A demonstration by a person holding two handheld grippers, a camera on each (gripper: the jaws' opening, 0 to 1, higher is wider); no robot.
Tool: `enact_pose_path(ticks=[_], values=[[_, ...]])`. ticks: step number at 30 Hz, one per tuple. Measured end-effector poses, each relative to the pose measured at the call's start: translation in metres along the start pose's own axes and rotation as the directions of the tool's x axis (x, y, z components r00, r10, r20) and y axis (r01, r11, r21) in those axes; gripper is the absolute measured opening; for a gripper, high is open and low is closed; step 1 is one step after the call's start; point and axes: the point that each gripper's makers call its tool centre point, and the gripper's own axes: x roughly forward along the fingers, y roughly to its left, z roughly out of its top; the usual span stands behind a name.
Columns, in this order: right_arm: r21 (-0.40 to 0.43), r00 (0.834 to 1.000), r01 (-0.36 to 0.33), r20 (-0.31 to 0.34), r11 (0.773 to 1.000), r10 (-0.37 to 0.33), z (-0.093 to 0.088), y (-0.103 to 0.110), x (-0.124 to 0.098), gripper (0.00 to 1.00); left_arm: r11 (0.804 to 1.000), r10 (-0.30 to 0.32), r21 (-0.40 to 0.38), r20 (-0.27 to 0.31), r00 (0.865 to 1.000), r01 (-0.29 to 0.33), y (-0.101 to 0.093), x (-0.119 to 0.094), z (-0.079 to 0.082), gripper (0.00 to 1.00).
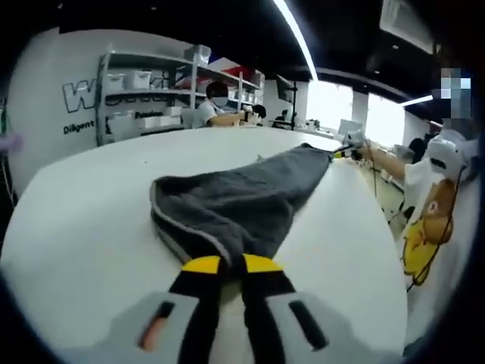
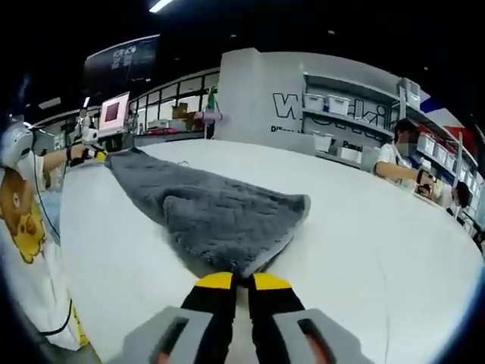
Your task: Fold the towel on the table until its edges align and the towel forms a compact rectangular stack.
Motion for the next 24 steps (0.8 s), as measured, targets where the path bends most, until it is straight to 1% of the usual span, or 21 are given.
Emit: enact_pose_path(ticks=[1, 2, 4, 6, 7, 10, 12, 14, 16, 21, 24], values=[[0.001, 1.0, 0.017, -0.007, 1.0, -0.017, 0.0, -0.003, -0.001, 0.05, 1.0, 0.023, -0.004, -0.002, 1.0, -0.023, 0.005, -0.003, 0.0, 0.08], [0.005, 0.999, 0.04, -0.002, 0.999, -0.04, 0.002, -0.01, -0.005, 0.05, 0.999, 0.034, -0.007, 0.001, 0.999, -0.034, 0.008, -0.006, 0.001, 0.08], [0.009, 0.997, 0.071, 0.021, 0.997, -0.072, 0.007, -0.018, -0.011, 0.05, 0.998, 0.059, -0.015, 0.024, 0.998, -0.059, 0.014, -0.014, 0.005, 0.07], [0.022, 0.996, 0.08, 0.041, 0.997, -0.081, 0.01, -0.022, -0.017, 0.05, 0.998, 0.06, -0.013, 0.034, 0.998, -0.06, 0.014, -0.022, 0.005, 0.07], [0.026, 0.996, 0.081, 0.038, 0.996, -0.082, 0.008, -0.024, -0.018, 0.05, 0.998, 0.061, -0.013, 0.032, 0.998, -0.061, 0.013, -0.024, 0.003, 0.06], [0.038, 0.997, 0.072, 0.01, 0.997, -0.072, -0.004, -0.02, -0.016, 0.04, 0.998, 0.055, -0.011, 0.007, 0.998, -0.055, 0.01, -0.025, -0.007, 0.06], [0.031, 0.997, 0.07, -0.01, 0.997, -0.07, -0.01, -0.016, -0.013, 0.04, 0.998, 0.054, -0.015, -0.017, 0.998, -0.054, 0.009, -0.024, -0.017, 0.06], [0.039, 0.997, 0.072, -0.012, 0.997, -0.072, -0.014, -0.017, -0.012, 0.04, 0.998, 0.059, -0.022, -0.023, 0.998, -0.06, 0.008, -0.023, -0.022, 0.06], [0.048, 0.997, 0.074, -0.004, 0.996, -0.074, -0.012, -0.018, -0.013, 0.04, 0.998, 0.06, -0.029, -0.018, 0.998, -0.06, 0.008, -0.023, -0.022, 0.06], [0.044, 0.998, 0.066, -0.003, 0.997, -0.066, -0.007, -0.015, -0.017, 0.05, 0.997, 0.065, -0.034, 0.01, 0.998, -0.065, 0.006, -0.03, -0.014, 0.08], [0.037, 0.997, 0.07, 0.004, 0.997, -0.071, -0.005, -0.013, -0.018, 0.06, 0.995, 0.065, -0.082, 0.027, 0.997, -0.063, 0.004, -0.03, -0.016, 0.09]])
